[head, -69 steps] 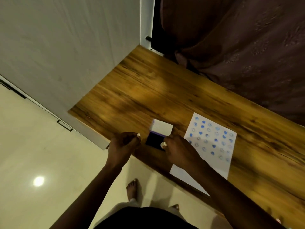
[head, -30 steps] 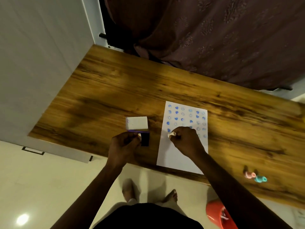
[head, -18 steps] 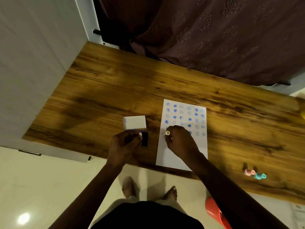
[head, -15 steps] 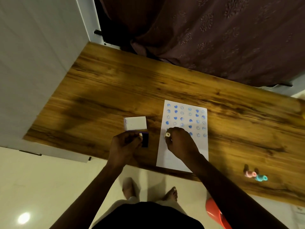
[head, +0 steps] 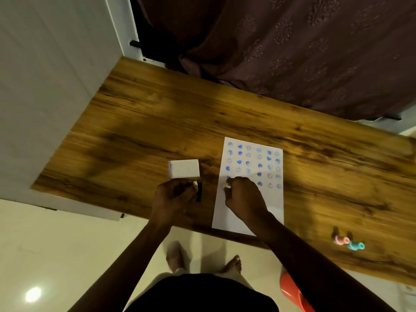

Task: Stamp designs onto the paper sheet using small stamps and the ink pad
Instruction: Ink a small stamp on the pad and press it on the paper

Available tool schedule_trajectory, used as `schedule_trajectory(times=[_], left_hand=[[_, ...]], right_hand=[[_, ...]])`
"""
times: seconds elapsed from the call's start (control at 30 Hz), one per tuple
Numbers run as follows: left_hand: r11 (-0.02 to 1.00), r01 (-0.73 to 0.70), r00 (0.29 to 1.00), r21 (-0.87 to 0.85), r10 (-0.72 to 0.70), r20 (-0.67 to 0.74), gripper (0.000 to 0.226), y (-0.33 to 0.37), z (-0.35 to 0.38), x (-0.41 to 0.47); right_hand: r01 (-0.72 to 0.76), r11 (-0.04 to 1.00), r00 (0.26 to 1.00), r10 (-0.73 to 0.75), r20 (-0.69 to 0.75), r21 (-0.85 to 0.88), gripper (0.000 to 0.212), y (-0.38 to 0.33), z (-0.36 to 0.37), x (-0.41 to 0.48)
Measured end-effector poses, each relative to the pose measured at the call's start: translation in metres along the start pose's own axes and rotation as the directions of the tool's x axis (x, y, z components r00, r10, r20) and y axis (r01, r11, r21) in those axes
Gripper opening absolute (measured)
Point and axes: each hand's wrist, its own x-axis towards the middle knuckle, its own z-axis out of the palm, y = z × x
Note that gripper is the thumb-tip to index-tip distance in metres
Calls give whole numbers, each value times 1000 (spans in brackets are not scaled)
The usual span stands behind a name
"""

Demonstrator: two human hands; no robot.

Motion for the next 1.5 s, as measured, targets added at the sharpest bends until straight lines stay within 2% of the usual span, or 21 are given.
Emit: schedule_trajectory(times=[0.1,0.17,0.27,0.33,0.37,0.4,0.47,0.5,0.53,0.57,0.67,0.8,0.9,1.0,1.2,1.3,1.5], left_hand=[[1000,-18,1000,11,18,7,33,9,4,-4],[1000,-21,1000,17,21,-7,25,12,8,-5],[1000,-6,1000,-4,6,-8,25,13,15,-6],[1000,7,1000,-25,-7,5,27,13,21,-6],[999,13,1000,-30,-12,15,29,14,26,-6],[999,19,999,-34,-18,29,30,14,30,-6],[999,32,997,-38,-30,65,24,15,39,-8],[999,33,995,-39,-29,95,23,17,45,-10],[998,35,991,-45,-29,131,22,19,51,-12],[998,40,986,-50,-32,163,20,21,57,-14],[995,52,972,-85,-31,234,21,26,75,-18],[995,16,942,-95,17,334,39,37,98,-26],[995,5,940,-102,30,341,47,40,113,-29],[993,-6,939,-119,47,341,42,45,126,-32],[989,-51,928,-138,98,359,51,52,154,-36],[988,-59,922,-142,108,372,51,52,167,-36],[997,-41,909,-66,64,411,28,48,199,-37]], right_hand=[[9,1000,1000,-9,4,4,32,2,-4,2],[-3,1000,998,1,56,27,30,4,-9,8],[-62,979,990,35,140,196,26,12,-21,17],[-131,928,984,80,157,348,24,18,-32,19],[-178,875,981,119,156,450,20,21,-39,17],[-232,777,972,162,169,586,14,25,-45,13],[-283,486,958,186,219,827,14,29,-58,1],[-267,383,961,173,215,885,18,32,-64,-6],[-246,339,967,153,204,908,20,35,-68,-13],[-225,337,973,129,192,914,21,38,-71,-20],[-161,450,987,64,149,879,22,47,-73,-38],[-67,490,998,19,66,869,26,62,-76,-52],[-10,523,1000,2,10,852,27,75,-83,-55],[23,554,1000,-21,-14,833,26,88,-92,-58],[7,521,999,-36,14,854,26,113,-105,-65],[-34,525,998,-22,53,850,20,125,-111,-70],[-125,579,992,44,122,806,19,158,-117,-75]])
